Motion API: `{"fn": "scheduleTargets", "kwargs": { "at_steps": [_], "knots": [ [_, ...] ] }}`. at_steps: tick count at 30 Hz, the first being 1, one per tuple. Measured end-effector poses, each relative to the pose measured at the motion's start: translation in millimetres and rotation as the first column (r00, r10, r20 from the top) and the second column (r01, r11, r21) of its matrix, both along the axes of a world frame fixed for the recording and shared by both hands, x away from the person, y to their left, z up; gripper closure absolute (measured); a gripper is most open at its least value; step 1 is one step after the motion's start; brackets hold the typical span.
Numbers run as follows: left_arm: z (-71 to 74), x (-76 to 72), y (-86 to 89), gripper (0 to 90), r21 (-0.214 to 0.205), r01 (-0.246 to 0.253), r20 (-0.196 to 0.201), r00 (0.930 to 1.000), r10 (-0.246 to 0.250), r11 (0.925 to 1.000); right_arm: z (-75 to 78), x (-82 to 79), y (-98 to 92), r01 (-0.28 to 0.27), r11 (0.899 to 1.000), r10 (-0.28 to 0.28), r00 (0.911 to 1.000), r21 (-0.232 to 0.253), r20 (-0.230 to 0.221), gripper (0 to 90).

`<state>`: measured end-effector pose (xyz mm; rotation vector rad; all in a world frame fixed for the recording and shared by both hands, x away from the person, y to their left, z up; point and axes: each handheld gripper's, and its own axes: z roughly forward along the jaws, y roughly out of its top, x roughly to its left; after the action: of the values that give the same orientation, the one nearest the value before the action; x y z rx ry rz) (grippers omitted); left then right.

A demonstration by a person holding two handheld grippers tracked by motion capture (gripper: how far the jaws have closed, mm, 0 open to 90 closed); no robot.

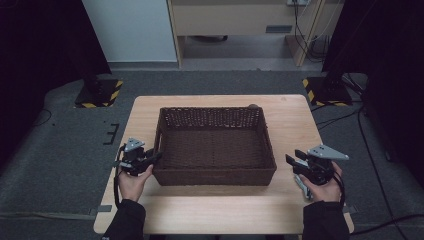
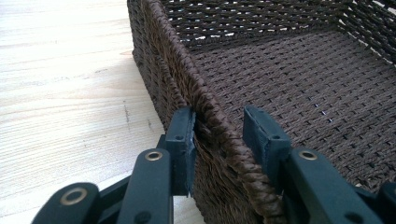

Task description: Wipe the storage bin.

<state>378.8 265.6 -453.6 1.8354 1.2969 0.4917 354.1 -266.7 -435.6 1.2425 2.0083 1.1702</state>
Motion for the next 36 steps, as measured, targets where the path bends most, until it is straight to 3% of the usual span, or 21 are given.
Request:
{"fn": "scheduleTargets", "kwargs": {
  "at_steps": [9, 15, 17, 19, 25, 27, 30, 33, 36],
  "knots": [
    [-0.3, 1.8, -0.7, 63.6, -0.007, -0.001, 0.003, 1.0000, 0.001, 1.0000, 18.6, 27.3, 26.2, -0.070, 0.996, 0.069, 0.9975, 0.063, 0.018, 59.8],
    [-0.4, 2.1, -0.2, 62.8, -0.003, 0.002, 0.008, 1.0000, -0.002, 1.0000, 6.6, 44.2, 41.0, -0.101, 0.994, 0.102, 0.9942, 0.027, -0.034, 65.0],
    [-0.6, 2.4, 0.7, 58.8, -0.006, -0.014, 0.003, 0.9999, 0.014, 0.9999, 0.5, 45.9, 42.1, -0.105, 0.994, 0.106, 0.9927, 0.017, -0.057, 67.8],
    [-0.6, 2.7, 2.2, 52.6, -0.008, -0.030, 0.000, 0.9996, 0.030, 0.9995, -3.6, 47.2, 41.9, -0.117, 0.992, 0.120, 0.9899, 0.046, -0.075, 71.6],
    [4.2, -1.6, 2.3, 46.4, 0.009, -0.041, 0.031, 0.9987, 0.041, 0.9991, -3.9, 40.9, 44.2, -0.112, 0.993, 0.115, 0.9910, 0.037, -0.068, 73.6],
    [8.4, -5.2, 4.8, 45.0, -0.025, -0.041, 0.055, 0.9976, 0.042, 0.9988, -4.9, 37.8, 43.2, -0.113, 0.992, 0.117, 0.9909, 0.057, -0.067, 73.3],
    [15.5, -12.5, 8.0, 45.1, -0.034, -0.045, 0.069, 0.9965, 0.047, 0.9984, -3.1, 30.9, 43.3, -0.121, 0.991, 0.125, 0.9892, 0.051, -0.077, 72.6],
    [15.5, -20.9, 8.1, 51.2, -0.016, -0.032, 0.065, 0.9973, 0.033, 0.9994, -0.7, 22.9, 45.0, -0.127, 0.991, 0.131, 0.9869, 0.040, -0.094, 71.6],
    [11.3, -21.9, 6.9, 59.5, -0.010, -0.030, 0.037, 0.9989, 0.030, 0.9995, 2.1, 21.1, 46.5, -0.143, 0.989, 0.145, 0.9846, 0.020, -0.099, 70.4]
  ]
}}
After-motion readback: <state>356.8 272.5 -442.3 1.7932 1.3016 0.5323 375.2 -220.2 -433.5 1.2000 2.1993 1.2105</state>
